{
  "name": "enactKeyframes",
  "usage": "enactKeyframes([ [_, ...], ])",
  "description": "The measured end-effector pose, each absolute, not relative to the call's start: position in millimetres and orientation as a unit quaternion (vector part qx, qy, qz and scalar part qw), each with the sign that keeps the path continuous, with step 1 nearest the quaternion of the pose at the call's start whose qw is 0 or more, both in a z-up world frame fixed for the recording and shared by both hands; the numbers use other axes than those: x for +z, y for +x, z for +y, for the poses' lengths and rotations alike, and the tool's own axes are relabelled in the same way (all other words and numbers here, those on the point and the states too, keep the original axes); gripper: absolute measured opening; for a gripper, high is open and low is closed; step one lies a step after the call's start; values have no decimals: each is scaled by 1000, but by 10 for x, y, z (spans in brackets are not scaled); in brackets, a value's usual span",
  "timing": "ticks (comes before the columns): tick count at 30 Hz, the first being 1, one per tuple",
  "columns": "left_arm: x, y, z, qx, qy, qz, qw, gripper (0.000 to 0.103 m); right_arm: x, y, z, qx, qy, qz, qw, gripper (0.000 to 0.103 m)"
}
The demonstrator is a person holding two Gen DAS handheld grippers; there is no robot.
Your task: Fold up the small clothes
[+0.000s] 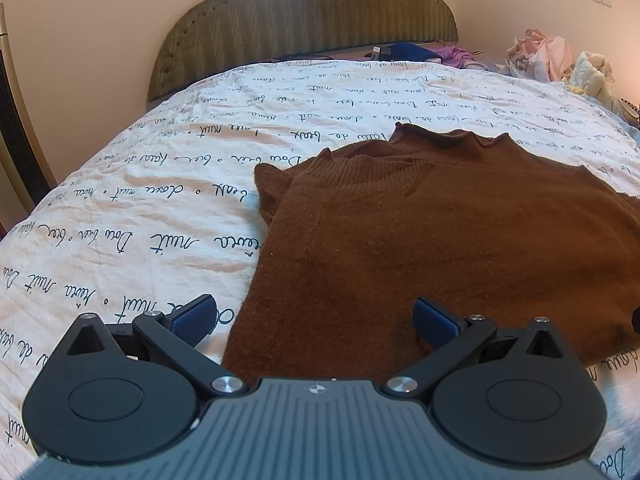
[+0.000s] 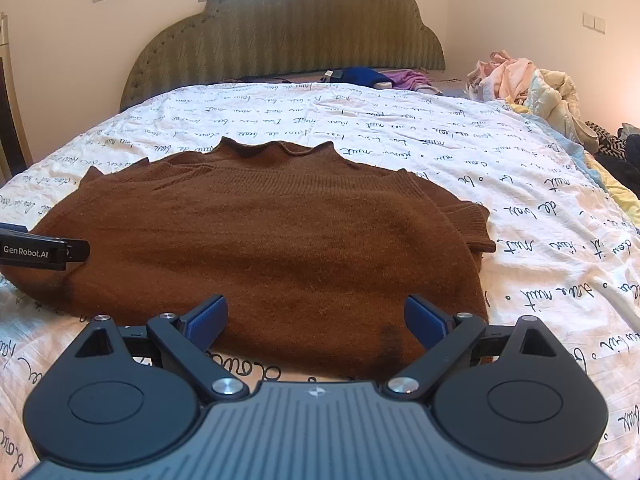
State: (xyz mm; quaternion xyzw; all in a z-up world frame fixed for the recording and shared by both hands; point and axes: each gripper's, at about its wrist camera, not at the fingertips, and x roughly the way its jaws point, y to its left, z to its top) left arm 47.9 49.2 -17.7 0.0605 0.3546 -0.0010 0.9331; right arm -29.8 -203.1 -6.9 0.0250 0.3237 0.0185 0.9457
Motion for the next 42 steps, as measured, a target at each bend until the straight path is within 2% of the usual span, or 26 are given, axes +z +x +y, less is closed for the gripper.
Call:
enactKeyframes([
  [42,-194,509,536,2,61,359,931,103,33,-348,-1655,60,-19,306,950,96],
])
